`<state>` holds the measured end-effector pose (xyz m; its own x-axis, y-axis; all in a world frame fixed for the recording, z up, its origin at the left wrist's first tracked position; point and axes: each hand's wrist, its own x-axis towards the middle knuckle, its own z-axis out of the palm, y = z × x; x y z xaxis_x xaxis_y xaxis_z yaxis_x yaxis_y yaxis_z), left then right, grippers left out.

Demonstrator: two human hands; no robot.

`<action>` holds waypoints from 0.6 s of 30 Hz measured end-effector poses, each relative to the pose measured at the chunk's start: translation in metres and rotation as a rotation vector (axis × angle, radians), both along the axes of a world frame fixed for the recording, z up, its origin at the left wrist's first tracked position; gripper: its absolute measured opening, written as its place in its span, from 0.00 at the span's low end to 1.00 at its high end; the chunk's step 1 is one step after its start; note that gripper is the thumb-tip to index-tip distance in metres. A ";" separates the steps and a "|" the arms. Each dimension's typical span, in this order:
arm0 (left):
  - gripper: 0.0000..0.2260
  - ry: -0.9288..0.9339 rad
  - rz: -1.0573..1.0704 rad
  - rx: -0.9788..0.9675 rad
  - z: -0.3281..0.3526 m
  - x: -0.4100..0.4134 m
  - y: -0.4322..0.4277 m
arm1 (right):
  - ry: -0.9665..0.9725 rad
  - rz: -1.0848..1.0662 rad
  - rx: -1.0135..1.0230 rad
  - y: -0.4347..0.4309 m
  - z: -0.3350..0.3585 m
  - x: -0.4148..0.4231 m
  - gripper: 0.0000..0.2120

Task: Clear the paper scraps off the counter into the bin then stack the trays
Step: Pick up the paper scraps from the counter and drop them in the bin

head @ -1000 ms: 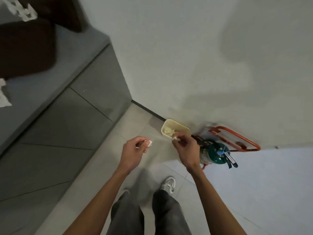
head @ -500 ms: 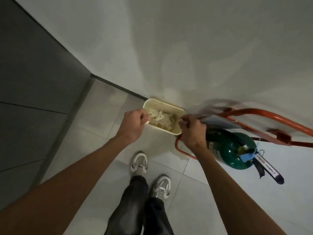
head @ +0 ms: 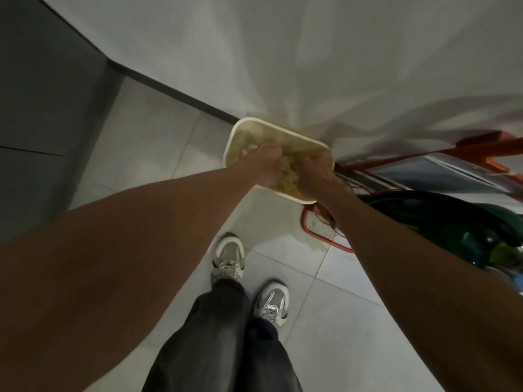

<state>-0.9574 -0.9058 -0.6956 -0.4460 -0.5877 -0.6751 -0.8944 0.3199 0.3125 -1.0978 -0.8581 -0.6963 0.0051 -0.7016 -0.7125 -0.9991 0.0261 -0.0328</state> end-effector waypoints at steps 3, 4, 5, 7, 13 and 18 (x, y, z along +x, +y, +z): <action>0.16 0.028 0.051 0.025 0.028 0.003 -0.005 | -0.088 -0.153 -0.075 -0.006 0.032 -0.001 0.24; 0.17 0.035 0.063 0.018 0.042 0.007 -0.006 | -0.126 -0.209 -0.089 -0.005 0.048 0.001 0.26; 0.19 0.048 0.077 0.006 0.060 0.012 -0.005 | -0.168 -0.266 -0.094 -0.004 0.068 0.003 0.28; 0.21 0.056 0.095 -0.055 0.095 0.025 -0.004 | -0.218 -0.304 -0.171 -0.004 0.105 0.008 0.28; 0.28 0.167 0.183 -0.342 0.242 0.086 0.019 | -0.344 -0.267 -0.441 0.005 0.255 0.042 0.30; 0.30 0.152 0.353 -0.548 0.394 0.154 0.060 | -0.453 -0.143 -0.643 0.018 0.405 0.085 0.34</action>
